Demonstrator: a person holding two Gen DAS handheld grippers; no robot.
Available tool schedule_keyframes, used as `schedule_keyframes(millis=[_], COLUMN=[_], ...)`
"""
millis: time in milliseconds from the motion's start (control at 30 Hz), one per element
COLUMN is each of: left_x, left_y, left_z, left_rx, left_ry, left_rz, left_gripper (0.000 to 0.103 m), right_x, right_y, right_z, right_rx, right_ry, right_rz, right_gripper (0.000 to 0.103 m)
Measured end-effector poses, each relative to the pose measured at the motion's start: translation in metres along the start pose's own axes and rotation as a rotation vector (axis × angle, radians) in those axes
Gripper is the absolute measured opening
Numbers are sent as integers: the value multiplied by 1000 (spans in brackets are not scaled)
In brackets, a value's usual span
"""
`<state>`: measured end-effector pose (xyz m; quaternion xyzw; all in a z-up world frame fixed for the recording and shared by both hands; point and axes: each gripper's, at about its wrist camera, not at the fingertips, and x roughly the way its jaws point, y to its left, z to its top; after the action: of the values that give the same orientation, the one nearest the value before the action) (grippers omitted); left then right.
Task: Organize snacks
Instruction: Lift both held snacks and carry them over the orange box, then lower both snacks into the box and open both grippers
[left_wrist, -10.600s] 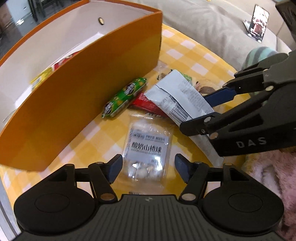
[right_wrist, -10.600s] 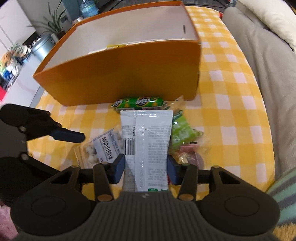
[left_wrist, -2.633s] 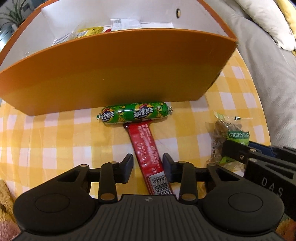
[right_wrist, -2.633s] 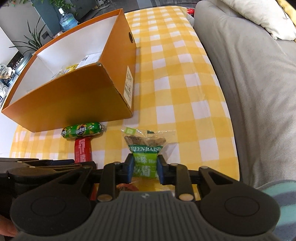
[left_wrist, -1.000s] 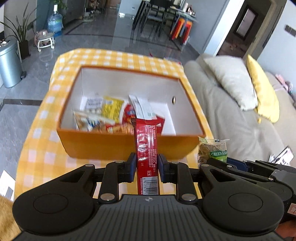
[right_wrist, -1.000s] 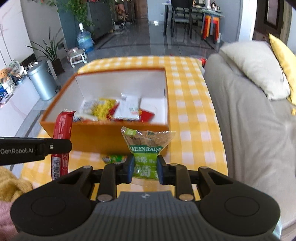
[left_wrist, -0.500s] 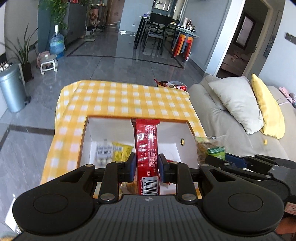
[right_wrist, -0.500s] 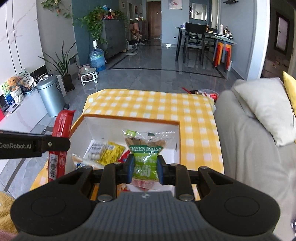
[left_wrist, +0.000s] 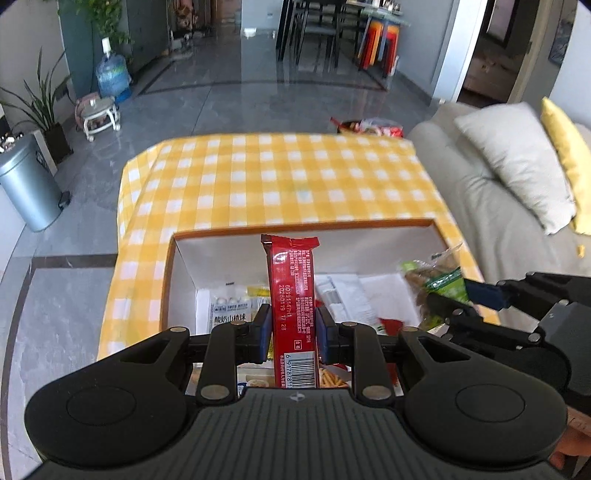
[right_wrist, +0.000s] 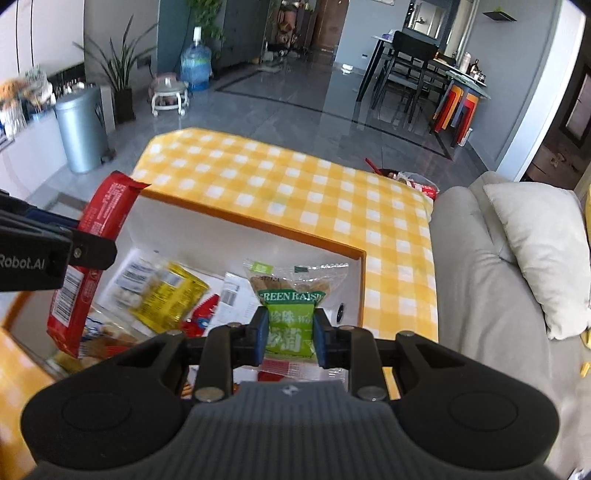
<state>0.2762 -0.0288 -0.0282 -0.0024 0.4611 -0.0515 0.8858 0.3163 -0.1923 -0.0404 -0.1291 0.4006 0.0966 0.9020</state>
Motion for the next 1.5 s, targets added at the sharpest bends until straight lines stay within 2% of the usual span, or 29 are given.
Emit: schedule_keyframes(millis=[300, 467, 667, 800, 967, 1000, 1067, 1100, 1167, 1233, 1500], left_x=[47, 65, 80, 84, 82, 80, 77, 73, 65, 57, 19], left_y=[9, 13, 15, 17, 16, 16, 16, 15, 16, 17, 21], left_z=[-4, -6, -8, -8, -8, -8, -7, -7, -6, -4, 0], left_rx=[2, 1, 3, -1, 4, 9, 15, 15, 13, 11, -11], left_ry=[124, 175, 225, 232, 227, 223, 217, 209, 175, 157, 59], left_rz=[19, 34, 48, 58, 70, 73, 70, 73, 84, 92, 103], left_gripper=[27, 27, 27, 27, 28, 31, 50, 54, 61, 66, 67], right_x=[53, 70, 82, 86, 80, 79, 75, 73, 68, 61, 27], right_y=[8, 12, 14, 14, 14, 13, 12, 11, 11, 10, 10], right_z=[3, -1, -5, -7, -2, -1, 1, 2, 3, 5, 11], right_rx=[-72, -104, -125, -121, -146, -143, -133, -130, -121, -106, -64], right_ry=[82, 132, 179, 199, 181, 183, 184, 183, 177, 163, 102], right_rz=[-22, -62, -70, -70, -83, -78, -70, -69, -68, -63, -48], right_gripper=[22, 22, 22, 21, 26, 27, 33, 36, 52, 62, 71])
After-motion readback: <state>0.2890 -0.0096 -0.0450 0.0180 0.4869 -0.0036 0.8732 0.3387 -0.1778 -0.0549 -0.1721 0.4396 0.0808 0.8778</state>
